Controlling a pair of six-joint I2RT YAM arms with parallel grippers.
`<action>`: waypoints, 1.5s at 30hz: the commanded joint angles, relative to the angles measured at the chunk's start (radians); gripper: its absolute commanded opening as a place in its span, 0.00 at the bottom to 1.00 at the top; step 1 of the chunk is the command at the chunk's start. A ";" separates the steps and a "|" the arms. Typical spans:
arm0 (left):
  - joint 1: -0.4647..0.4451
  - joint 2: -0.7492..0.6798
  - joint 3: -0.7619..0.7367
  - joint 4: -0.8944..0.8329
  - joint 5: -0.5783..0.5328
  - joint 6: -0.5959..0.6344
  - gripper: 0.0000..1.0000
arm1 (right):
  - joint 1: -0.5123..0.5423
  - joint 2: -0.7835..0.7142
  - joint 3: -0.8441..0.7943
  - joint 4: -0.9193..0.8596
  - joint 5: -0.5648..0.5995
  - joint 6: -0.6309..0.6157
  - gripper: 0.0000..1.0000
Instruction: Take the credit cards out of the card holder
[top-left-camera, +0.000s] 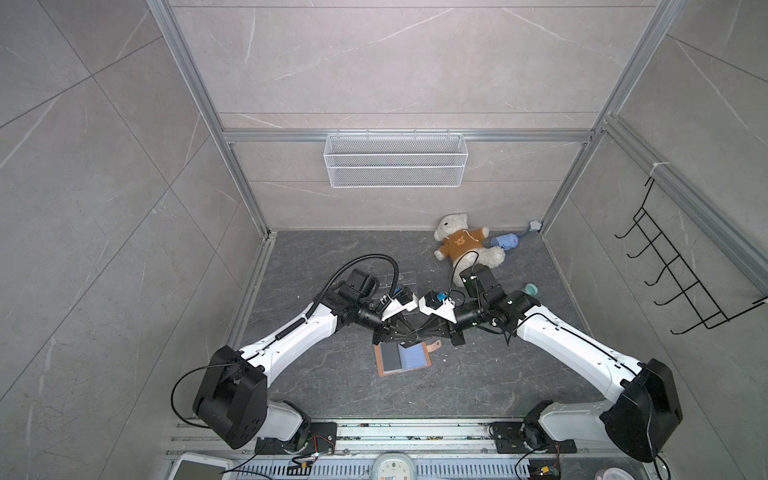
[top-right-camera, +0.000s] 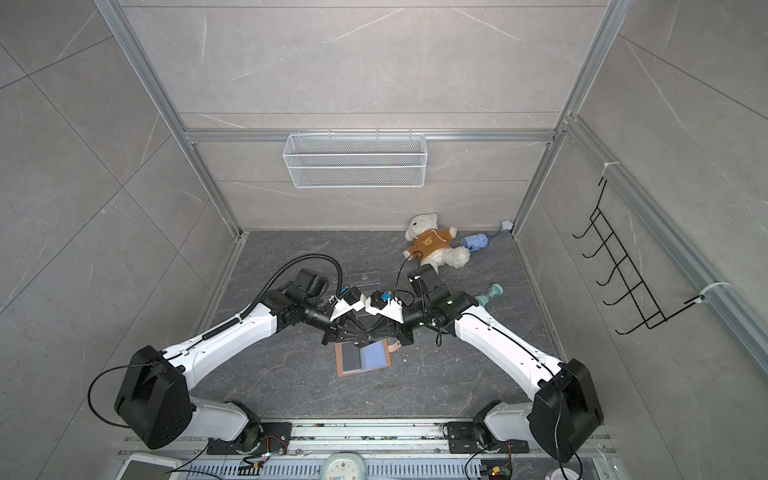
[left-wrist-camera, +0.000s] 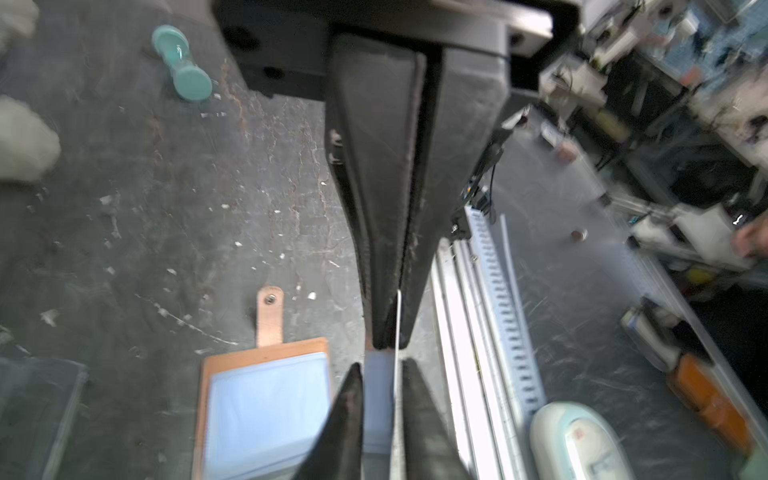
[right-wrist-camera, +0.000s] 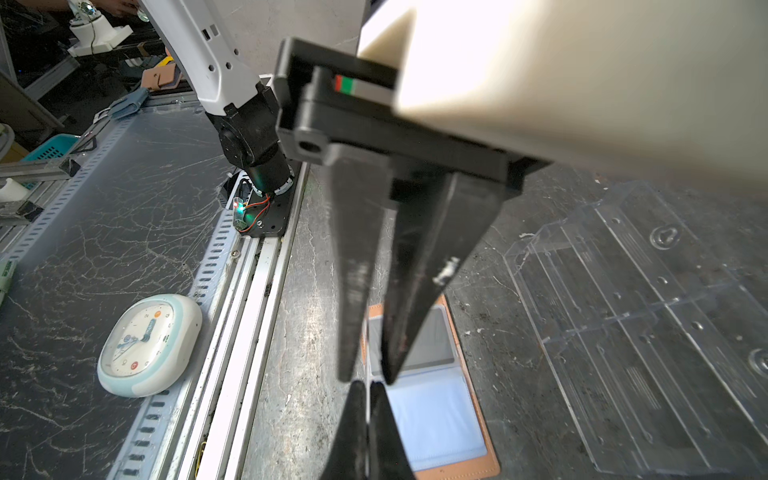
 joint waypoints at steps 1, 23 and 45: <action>-0.004 -0.001 0.013 -0.009 0.001 0.036 0.06 | 0.004 -0.008 -0.007 -0.007 -0.004 -0.011 0.00; 0.006 0.029 0.228 -0.372 -0.308 0.320 0.00 | -0.011 -0.164 -0.068 0.165 0.212 0.076 1.00; 0.227 0.337 0.684 -0.720 -0.565 0.608 0.00 | -0.024 -0.197 -0.040 0.064 0.151 0.051 1.00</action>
